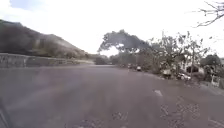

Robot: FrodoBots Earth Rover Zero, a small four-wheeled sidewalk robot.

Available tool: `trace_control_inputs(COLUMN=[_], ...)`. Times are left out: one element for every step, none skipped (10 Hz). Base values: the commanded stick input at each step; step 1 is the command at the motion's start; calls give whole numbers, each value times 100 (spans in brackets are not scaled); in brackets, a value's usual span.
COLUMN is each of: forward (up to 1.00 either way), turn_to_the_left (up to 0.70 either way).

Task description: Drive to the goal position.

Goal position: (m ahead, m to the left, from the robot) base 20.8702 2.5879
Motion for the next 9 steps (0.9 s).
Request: trace_control_inputs(forward=[100,100,100,100,100,100,100,100,100], turn_to_the_left=[0,0,0,0,0,0,0,0,0])
